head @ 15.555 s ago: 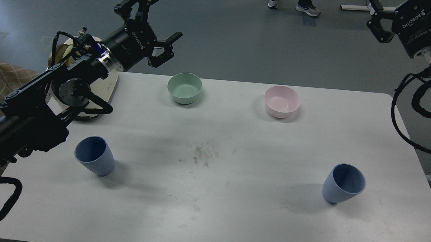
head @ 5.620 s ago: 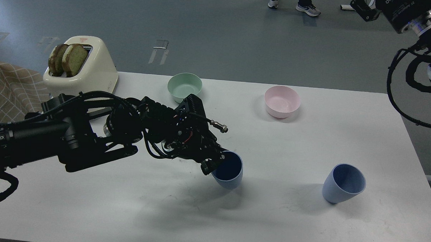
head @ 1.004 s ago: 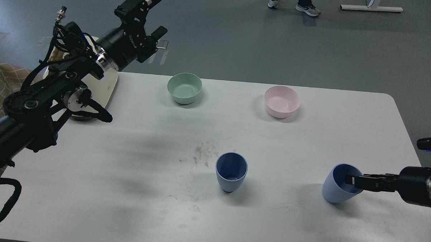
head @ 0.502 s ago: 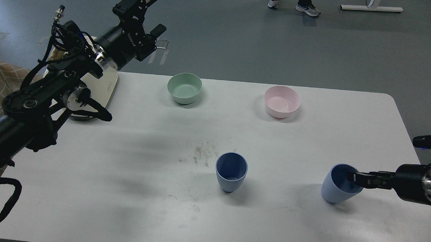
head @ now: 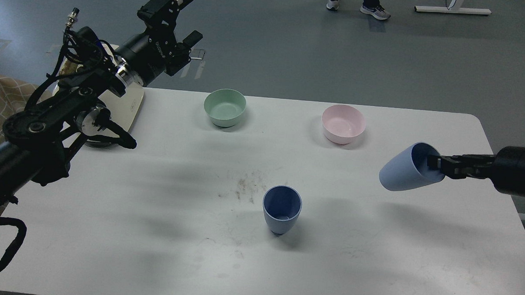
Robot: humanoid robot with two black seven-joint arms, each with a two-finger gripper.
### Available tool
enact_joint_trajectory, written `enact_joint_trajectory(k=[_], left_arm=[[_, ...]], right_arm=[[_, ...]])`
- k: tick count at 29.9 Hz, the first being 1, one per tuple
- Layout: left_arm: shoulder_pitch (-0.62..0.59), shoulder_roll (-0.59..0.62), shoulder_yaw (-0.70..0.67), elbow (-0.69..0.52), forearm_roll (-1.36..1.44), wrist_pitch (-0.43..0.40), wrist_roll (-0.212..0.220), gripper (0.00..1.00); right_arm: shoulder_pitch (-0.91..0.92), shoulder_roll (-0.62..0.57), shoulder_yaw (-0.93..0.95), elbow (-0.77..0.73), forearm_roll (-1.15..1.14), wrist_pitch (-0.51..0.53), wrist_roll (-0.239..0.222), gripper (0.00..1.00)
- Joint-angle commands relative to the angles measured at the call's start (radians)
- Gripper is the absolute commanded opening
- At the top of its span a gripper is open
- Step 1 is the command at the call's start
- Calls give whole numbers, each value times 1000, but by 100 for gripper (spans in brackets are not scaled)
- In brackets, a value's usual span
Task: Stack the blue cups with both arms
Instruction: 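Close the right gripper on the blue cup rim and lift, then carry the blue cup with the right gripper over the centered cup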
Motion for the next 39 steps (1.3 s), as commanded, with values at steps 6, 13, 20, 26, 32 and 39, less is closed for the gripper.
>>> enact_joint_trajectory(k=[6, 13, 20, 26, 32, 39], left_arm=[[-2, -1, 2, 1, 0, 0, 2, 97], [0, 0, 3, 1, 2, 0, 2, 97], [0, -4, 5, 2, 2, 0, 2, 97], [0, -4, 5, 2, 2, 0, 2, 97], [2, -1, 3, 2, 2, -3, 2, 97], [2, 6, 3, 2, 2, -3, 0, 97]], right_arm=[[242, 109, -8, 10, -1, 0, -6, 0], [290, 285, -22, 45, -87, 0, -41, 0], [442, 355, -191, 59, -103, 0, -31, 0], [604, 398, -369, 65, -95, 0, -6, 0], [626, 444, -415, 76, -94, 0, 3, 0], [629, 488, -485, 87, -97, 0, 3, 0]])
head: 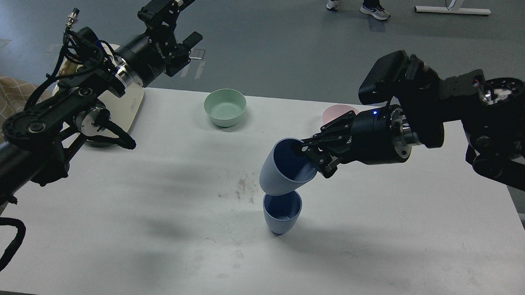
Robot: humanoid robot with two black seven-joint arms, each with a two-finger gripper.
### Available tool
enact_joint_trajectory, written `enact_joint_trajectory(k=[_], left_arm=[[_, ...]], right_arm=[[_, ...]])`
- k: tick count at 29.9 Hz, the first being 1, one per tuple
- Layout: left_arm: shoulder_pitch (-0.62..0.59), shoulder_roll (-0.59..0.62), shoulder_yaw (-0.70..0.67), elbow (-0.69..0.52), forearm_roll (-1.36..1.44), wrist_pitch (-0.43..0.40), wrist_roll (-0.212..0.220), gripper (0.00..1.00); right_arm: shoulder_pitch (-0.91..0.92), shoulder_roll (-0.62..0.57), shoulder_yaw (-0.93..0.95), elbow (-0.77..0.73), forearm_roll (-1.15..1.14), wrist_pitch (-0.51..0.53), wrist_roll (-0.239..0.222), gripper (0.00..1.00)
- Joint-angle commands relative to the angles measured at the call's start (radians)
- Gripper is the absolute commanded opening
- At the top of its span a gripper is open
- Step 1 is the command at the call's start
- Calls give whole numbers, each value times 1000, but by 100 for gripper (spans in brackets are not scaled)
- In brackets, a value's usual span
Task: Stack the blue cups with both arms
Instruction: 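Carry the blue cup with the right gripper over the centered cup, then lower the held cup into the centered blue cup and release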
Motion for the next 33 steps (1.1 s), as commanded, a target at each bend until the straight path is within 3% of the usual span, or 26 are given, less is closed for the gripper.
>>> enact_joint_trajectory(k=[1, 33], left_arm=[[0, 5, 0, 0, 0, 0, -1, 97], [0, 6, -5, 0, 0, 0, -5, 97]], right_arm=[[1, 19, -31, 1, -2, 0, 0, 0], [-36, 70, -73, -51, -71, 0, -12, 0]])
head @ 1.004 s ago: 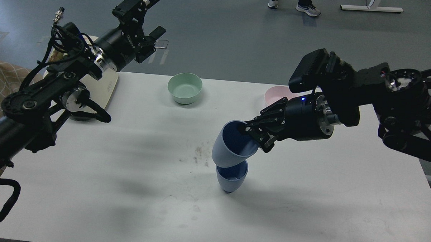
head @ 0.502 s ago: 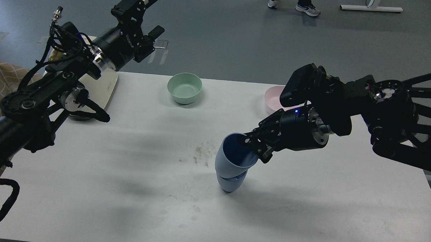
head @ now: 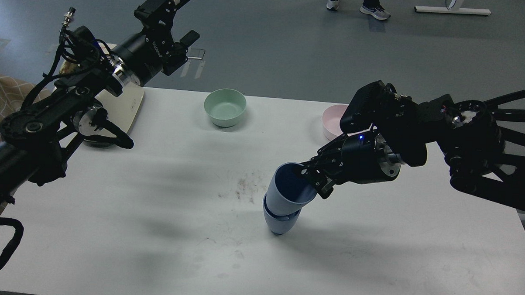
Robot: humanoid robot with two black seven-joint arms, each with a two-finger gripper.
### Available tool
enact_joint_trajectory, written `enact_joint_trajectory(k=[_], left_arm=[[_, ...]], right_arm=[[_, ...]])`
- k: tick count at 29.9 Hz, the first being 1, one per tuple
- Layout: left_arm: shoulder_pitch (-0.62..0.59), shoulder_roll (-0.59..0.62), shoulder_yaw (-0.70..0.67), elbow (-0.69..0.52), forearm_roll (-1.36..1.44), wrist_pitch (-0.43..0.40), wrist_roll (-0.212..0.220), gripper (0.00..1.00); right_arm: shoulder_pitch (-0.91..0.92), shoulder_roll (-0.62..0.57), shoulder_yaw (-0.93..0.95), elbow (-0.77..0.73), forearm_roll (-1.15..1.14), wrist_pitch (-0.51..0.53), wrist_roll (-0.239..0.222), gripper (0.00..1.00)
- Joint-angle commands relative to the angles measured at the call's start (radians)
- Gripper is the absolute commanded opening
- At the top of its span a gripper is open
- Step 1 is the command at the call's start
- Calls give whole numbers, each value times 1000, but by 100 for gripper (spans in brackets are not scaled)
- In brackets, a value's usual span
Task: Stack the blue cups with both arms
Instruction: 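Lower the held cup into the centered blue cup and release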
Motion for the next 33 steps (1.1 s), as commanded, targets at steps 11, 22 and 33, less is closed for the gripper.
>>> enact_joint_trajectory(k=[11, 22, 33], left_arm=[[14, 1, -14, 0, 1, 0, 0, 97], [14, 2, -15, 0, 1, 0, 0, 97], [15, 2, -27, 0, 1, 2, 0, 97]], right_arm=[[-26, 22, 1, -18, -29, 0, -1, 0], [-38, 47, 4, -40, -51, 0, -1, 0], [-38, 52, 4, -44, -51, 0, -1, 53]])
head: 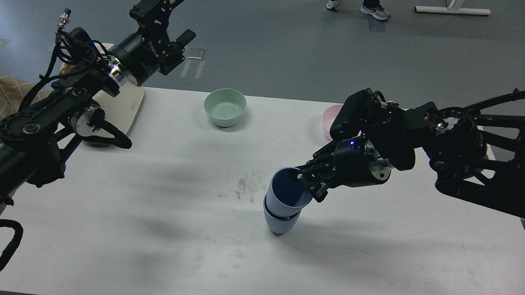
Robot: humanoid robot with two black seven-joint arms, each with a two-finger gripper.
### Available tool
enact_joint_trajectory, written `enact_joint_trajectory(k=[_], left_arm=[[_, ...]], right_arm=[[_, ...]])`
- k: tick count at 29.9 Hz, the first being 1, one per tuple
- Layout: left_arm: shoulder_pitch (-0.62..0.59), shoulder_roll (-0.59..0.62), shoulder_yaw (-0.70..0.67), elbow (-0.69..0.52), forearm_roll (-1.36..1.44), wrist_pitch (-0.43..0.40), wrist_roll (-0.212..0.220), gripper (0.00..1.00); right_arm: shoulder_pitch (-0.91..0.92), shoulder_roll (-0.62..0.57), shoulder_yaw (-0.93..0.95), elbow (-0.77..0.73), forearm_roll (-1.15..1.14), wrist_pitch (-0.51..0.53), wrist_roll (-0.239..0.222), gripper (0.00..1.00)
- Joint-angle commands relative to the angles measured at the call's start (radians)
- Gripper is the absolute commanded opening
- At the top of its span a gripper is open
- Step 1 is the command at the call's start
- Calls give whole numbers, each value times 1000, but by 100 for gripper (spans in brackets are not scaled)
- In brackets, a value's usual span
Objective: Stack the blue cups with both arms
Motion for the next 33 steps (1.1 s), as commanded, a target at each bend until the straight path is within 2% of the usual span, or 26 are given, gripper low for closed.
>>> enact_joint_trajectory(k=[1, 3, 8, 10, 18, 23, 28, 29, 33], left_arm=[[0, 0, -1, 0, 0, -2, 0, 97], [0, 0, -1, 0, 0, 0, 0, 97], [3, 0, -1, 0, 0, 0, 0, 97], [3, 0, -1, 0, 0, 0, 0, 97], [3, -2, 1, 6, 0, -2, 2, 97], [3, 0, 2, 8, 0, -3, 3, 97], [3, -3, 1, 11, -2, -6, 5, 97], [3, -3, 1, 11, -2, -6, 5, 97], [3, -14, -4, 37, -12, -9, 6, 97]], right_arm=[[0, 0, 0, 0, 1, 0, 0, 57], [0, 0, 2, 0, 1, 0, 0, 61], [9, 0, 23, 0, 3, 0, 0, 92], [14, -1, 38, -3, 3, 0, 0, 95], [22, -37, 295, -96, 23, 0, 3, 97], [11, -31, 521, -280, 44, 0, 3, 98], [-60, 3, 768, -559, 128, 0, 6, 100], [-60, 3, 769, -560, 129, 0, 6, 100], [-168, 71, 911, -744, 376, 0, 12, 100]])
